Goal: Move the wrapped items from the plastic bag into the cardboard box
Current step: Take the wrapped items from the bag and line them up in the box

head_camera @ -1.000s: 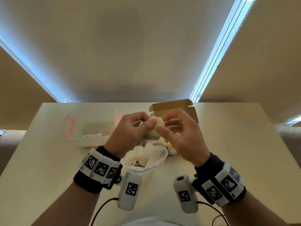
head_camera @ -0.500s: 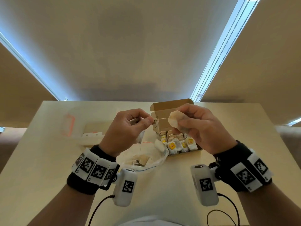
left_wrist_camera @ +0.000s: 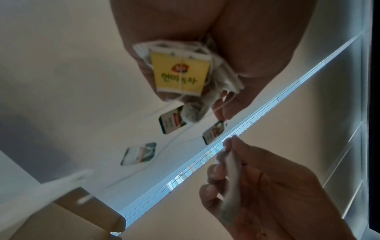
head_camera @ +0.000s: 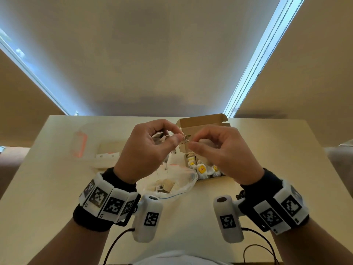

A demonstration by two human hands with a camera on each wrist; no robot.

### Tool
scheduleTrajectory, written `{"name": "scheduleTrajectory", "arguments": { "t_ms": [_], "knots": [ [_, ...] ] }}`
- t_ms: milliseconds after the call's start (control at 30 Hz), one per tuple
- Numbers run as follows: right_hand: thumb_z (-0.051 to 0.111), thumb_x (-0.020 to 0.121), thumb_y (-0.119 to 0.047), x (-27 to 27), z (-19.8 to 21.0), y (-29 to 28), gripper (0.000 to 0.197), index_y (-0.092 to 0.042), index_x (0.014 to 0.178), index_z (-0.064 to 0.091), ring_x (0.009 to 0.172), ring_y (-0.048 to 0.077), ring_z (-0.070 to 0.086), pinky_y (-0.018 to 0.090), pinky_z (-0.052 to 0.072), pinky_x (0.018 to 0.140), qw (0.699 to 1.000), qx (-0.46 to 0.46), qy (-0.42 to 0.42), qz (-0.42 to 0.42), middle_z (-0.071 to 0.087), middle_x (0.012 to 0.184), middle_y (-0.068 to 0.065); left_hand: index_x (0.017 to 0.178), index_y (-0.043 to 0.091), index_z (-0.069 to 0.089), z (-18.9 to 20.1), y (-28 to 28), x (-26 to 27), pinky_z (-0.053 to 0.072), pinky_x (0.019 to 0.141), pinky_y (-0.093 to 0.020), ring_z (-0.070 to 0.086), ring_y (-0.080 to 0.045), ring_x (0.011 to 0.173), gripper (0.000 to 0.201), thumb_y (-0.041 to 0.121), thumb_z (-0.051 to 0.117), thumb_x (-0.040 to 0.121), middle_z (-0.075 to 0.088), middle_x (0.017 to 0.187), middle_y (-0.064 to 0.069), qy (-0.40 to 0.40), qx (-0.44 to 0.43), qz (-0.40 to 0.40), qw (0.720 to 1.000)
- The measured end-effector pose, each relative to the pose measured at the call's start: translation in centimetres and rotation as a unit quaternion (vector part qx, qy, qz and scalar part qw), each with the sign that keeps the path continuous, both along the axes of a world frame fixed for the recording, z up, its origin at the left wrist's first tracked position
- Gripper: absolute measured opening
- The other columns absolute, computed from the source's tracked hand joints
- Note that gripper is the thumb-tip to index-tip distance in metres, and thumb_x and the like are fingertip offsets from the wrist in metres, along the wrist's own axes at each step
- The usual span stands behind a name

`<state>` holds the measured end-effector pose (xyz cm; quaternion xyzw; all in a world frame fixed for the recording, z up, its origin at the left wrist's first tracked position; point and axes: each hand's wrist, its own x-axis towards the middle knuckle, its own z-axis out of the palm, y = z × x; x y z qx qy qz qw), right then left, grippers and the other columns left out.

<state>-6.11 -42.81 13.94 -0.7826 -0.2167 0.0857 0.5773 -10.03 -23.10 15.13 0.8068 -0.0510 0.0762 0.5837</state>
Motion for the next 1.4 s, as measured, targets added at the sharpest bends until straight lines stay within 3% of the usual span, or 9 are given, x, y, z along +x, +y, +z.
{"name": "scheduleTrajectory", "arguments": {
  "t_ms": [267,367,533,733,867,1033,1133,1267,1400],
  "knots": [
    [0.067,0.090,-0.014,0.4,1.0,0.3,0.006,-0.008,0.091,0.068,0.076,0.022,0.072,0.048,0.059,0.075,1.000,0.019,-0.014,-0.004,0.073,0.080,0.003,0.099,0.027,0.071,-0.2,0.1,0.1,0.040,0.051,-0.020,0.048,-0.011,0.046,0.018,0.033,0.072,0.082,0.054,0.056,0.000,-0.021,0.073,-0.022,0.997],
    [0.067,0.090,-0.017,0.5,1.5,0.3,0.004,-0.014,0.091,0.070,0.076,0.014,0.070,0.036,0.058,0.073,0.999,-0.021,-0.046,-0.012,0.072,0.079,-0.006,0.093,0.031,0.073,-0.4,-0.2,0.3,0.042,0.047,-0.036,0.049,-0.030,0.047,0.013,0.038,0.073,0.081,0.057,0.056,-0.012,-0.021,0.066,-0.032,0.997],
    [0.068,0.090,-0.017,0.7,2.0,-0.2,0.005,-0.020,0.089,0.071,0.080,0.003,0.066,0.020,0.052,0.074,0.981,-0.116,-0.152,-0.044,0.068,0.079,-0.019,0.082,0.020,0.075,-0.1,-0.3,0.6,0.053,0.060,-0.039,0.063,-0.025,0.060,0.013,0.031,0.069,0.085,0.069,0.067,-0.003,0.012,0.044,-0.024,0.999],
    [0.068,0.087,-0.022,0.7,1.7,-0.6,0.004,-0.022,0.090,0.070,0.083,-0.004,0.063,0.012,0.048,0.076,0.976,-0.122,-0.174,-0.042,0.065,0.082,-0.025,0.080,0.004,0.070,0.4,-0.9,0.8,0.040,0.049,-0.010,0.048,0.001,0.041,0.018,0.013,0.061,0.094,0.059,0.047,0.011,0.093,-0.070,-0.003,0.993],
    [0.071,0.080,-0.043,0.5,1.7,0.1,0.036,-0.020,0.108,0.069,0.092,0.003,0.067,0.025,0.055,0.082,0.986,-0.124,-0.106,0.026,0.071,0.096,-0.015,0.079,0.005,0.072,0.5,-1.2,1.2,0.047,0.056,-0.021,0.054,-0.007,0.051,0.020,0.016,0.063,0.093,0.063,0.055,0.007,0.099,-0.102,0.020,0.990],
    [0.069,0.091,-0.015,1.2,1.4,0.9,0.007,-0.015,0.097,0.074,0.082,0.012,0.072,0.045,0.059,0.081,0.998,-0.030,-0.038,-0.042,0.076,0.085,-0.001,0.080,0.012,0.074,0.0,-0.2,1.4,0.044,0.055,-0.014,0.054,-0.005,0.057,0.018,0.025,0.067,0.089,0.064,0.060,0.009,0.064,-0.063,0.047,0.995],
    [0.066,0.092,-0.011,1.3,2.0,0.6,0.007,-0.016,0.093,0.071,0.087,0.019,0.071,0.041,0.057,0.081,0.999,0.022,0.012,-0.042,0.075,0.090,0.003,0.085,0.007,0.072,-1.0,0.6,1.4,0.042,0.049,-0.018,0.050,-0.012,0.048,0.028,0.034,0.067,0.083,0.058,0.057,0.005,0.094,-0.120,0.057,0.987],
    [0.056,0.097,-0.007,1.7,2.8,0.7,0.008,-0.006,0.098,0.064,0.092,0.026,0.070,0.036,0.055,0.074,0.993,0.082,0.079,-0.031,0.074,0.101,0.011,0.085,0.008,0.072,-2.9,1.0,1.4,0.035,0.048,-0.030,0.041,-0.029,0.054,0.030,0.037,0.067,0.080,0.057,0.067,-0.028,0.123,-0.193,0.052,0.972],
    [0.051,0.100,-0.008,2.2,3.5,0.3,0.013,-0.011,0.091,0.060,0.087,0.028,0.070,0.029,0.054,0.068,0.985,0.125,0.112,-0.034,0.074,0.095,0.015,0.084,0.011,0.075,-5.0,1.4,1.6,0.032,0.051,-0.031,0.035,-0.020,0.053,0.028,0.038,0.072,0.077,0.050,0.057,-0.005,0.154,-0.207,0.074,0.963]
  ]
}}
